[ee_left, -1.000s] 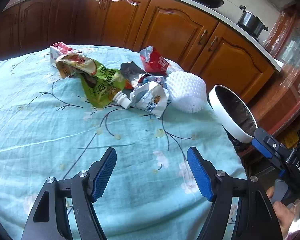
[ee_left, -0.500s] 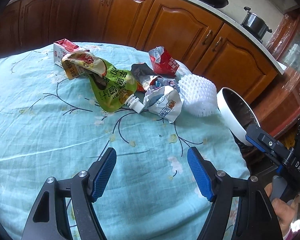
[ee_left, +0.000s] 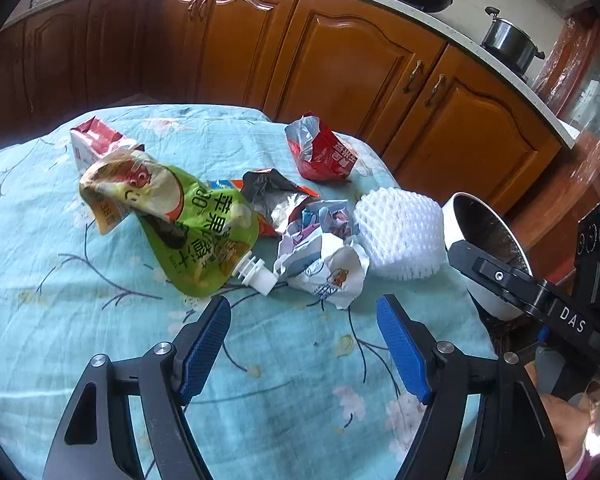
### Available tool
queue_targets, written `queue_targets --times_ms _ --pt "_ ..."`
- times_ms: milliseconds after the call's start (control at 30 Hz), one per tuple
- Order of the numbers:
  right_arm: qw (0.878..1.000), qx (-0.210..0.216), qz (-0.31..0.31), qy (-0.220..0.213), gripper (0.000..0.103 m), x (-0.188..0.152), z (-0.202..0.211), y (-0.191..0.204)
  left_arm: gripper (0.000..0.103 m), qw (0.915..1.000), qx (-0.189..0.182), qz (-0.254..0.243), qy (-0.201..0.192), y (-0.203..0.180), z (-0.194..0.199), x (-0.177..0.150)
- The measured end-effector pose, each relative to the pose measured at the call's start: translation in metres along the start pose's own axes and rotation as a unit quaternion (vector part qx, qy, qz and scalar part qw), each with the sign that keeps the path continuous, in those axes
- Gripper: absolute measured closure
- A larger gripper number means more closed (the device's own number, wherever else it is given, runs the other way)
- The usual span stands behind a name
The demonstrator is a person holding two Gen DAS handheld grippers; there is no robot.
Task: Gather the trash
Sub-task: 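Move both open tools back over the table, right tool toward the white foam net, then grasp the crumpled white paper with the left tool while the right tool grasps the white foam net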
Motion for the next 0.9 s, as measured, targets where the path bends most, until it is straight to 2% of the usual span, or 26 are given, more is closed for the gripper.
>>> queue_targets --times_ms 67,167,233,267,333,367,400,533,700,900 --pt "1.000 0.008 -0.013 0.008 0.039 0.004 -0.009 -0.004 0.028 0.9999 0.003 -0.009 0.004 -0.003 -0.009 0.006" --pt "0.999 0.020 -0.032 0.028 0.055 0.007 -0.026 -0.010 0.028 0.9997 0.003 -0.020 0.015 -0.008 -0.024 0.012" --pt "0.998 0.025 -0.035 0.037 0.079 0.007 -0.032 -0.011 0.028 0.9994 0.001 -0.025 0.021 -0.011 -0.034 0.015" --pt "0.998 0.025 -0.033 0.041 0.084 0.006 -0.034 -0.010 0.029 0.9994 0.001 -0.030 0.019 -0.013 -0.037 0.017" --pt "0.998 0.027 -0.028 0.042 0.088 0.005 -0.032 -0.010 0.033 0.9990 0.011 -0.042 0.014 -0.015 -0.042 0.020" --pt "0.998 0.028 -0.027 0.040 0.088 0.005 -0.029 -0.010 0.048 0.9988 0.012 -0.046 0.013 -0.016 -0.043 0.020" --pt "0.999 0.027 -0.025 0.035 0.089 0.004 -0.026 -0.011 0.055 0.9987 0.008 -0.046 0.019 -0.017 -0.047 0.019" --pt "0.999 0.025 -0.031 0.024 0.090 0.001 -0.012 -0.018 0.068 0.9988 0.005 -0.046 0.016 -0.017 -0.049 0.019" --pt "0.999 0.020 -0.044 0.007 0.090 -0.003 0.008 -0.028 0.072 0.9987 -0.005 -0.049 0.007 -0.022 -0.034 0.010" --pt "0.999 0.003 -0.030 -0.013 0.090 -0.009 0.033 -0.030 0.073 0.9990 -0.024 -0.038 0.004 -0.029 -0.016 -0.007"
Point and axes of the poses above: each gripper's, at about its wrist camera, not at the fingertips, and z roughly against the way its jaws point, y to its left, x to its top, the point moved 6 cm from there along -z, roughly the way its jaws point, and after that the axes turned 4 degrees about -x, right-handed, at the moved point
